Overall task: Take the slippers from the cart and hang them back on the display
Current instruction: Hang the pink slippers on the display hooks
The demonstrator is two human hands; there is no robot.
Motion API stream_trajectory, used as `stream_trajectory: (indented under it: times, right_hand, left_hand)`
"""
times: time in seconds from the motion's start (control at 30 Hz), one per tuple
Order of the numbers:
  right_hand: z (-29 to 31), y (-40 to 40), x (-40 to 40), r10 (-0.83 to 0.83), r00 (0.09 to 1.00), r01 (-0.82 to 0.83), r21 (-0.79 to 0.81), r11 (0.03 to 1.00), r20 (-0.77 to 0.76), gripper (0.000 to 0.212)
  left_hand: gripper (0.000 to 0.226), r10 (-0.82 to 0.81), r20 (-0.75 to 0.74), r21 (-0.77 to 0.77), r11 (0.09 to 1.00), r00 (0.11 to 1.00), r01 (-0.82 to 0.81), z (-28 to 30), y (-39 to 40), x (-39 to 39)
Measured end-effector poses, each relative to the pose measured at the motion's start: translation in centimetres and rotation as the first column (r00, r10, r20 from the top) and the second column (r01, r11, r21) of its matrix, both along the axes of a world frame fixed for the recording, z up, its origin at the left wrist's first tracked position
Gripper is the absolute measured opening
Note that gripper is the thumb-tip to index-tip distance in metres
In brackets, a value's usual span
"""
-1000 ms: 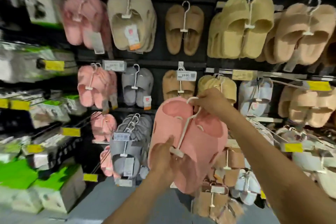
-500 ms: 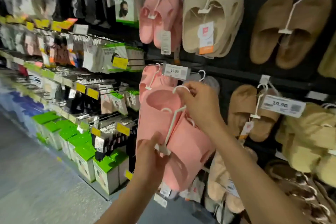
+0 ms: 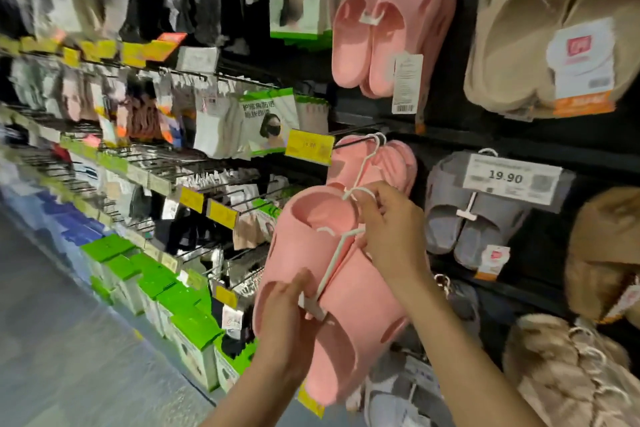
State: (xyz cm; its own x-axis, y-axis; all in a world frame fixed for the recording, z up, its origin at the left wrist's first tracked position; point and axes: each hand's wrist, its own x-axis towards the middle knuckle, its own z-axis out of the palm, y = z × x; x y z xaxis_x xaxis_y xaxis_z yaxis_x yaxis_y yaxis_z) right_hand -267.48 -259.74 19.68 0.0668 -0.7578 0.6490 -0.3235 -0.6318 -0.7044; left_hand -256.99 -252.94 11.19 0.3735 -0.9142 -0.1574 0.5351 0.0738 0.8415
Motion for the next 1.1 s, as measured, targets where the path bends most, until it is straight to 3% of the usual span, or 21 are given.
stream_trajectory:
  times: [0.17, 0.3, 0.4, 0.57, 0.7, 0.87, 1.1]
  right_hand:
    - [0.2, -4.9, 1.3, -0.114, 0.987, 0.104, 0.100, 0.990, 0.109, 0.025]
    - [0.5, -8.8, 1.5, -0.183, 0.981, 0.176, 0.105, 0.979, 0.068, 0.029]
    - [0.0, -11.8, 1.6, -0.240, 0.970, 0.236, 0.129, 0.963, 0.021, 0.036]
    - [0.3, -15.9, 1.8, -0.268, 0.963, 0.264, 0.152, 0.952, 0.003, 0.019]
    - [0.9, -20.1, 2.8, -0.275, 0.957, 0.257, 0.169, 0.951, 0.091, 0.024]
    - [1.5, -24.2, 3.2, -0.253, 0.965, 0.234, 0.206, 0.950, 0.074, 0.018]
    - [2.6, -27.2, 3.5, -0.160, 0.987, 0.162, 0.230, 0.960, -0.029, 0.037]
  left_hand:
    - [0.025, -0.082, -0.061, 0.054, 0.995, 0.995, 0.085, 1.2, -6.0, 2.3]
    - [0.025, -0.186, -0.133, 0.103, 0.974, 0.974, 0.200, 1.9, -9.7, 2.3]
    - [0.030, -0.186, -0.165, 0.157, 0.965, 0.969, 0.212, 2.1, -11.9, 1.9]
    - [0.029, -0.187, -0.268, 0.198, 0.949, 0.945, 0.244, 3.4, -15.3, 1.8]
    - [0.026, -0.171, -0.334, 0.178, 0.954, 0.927, 0.240, 5.1, -17.8, 2.0]
    - [0.066, -0.190, -0.340, 0.133, 0.960, 0.921, 0.247, 6.7, -20.1, 1.9]
    - [0.041, -0.172, -0.405, 0.135, 0.960, 0.898, 0.244, 6.6, -22.6, 1.9]
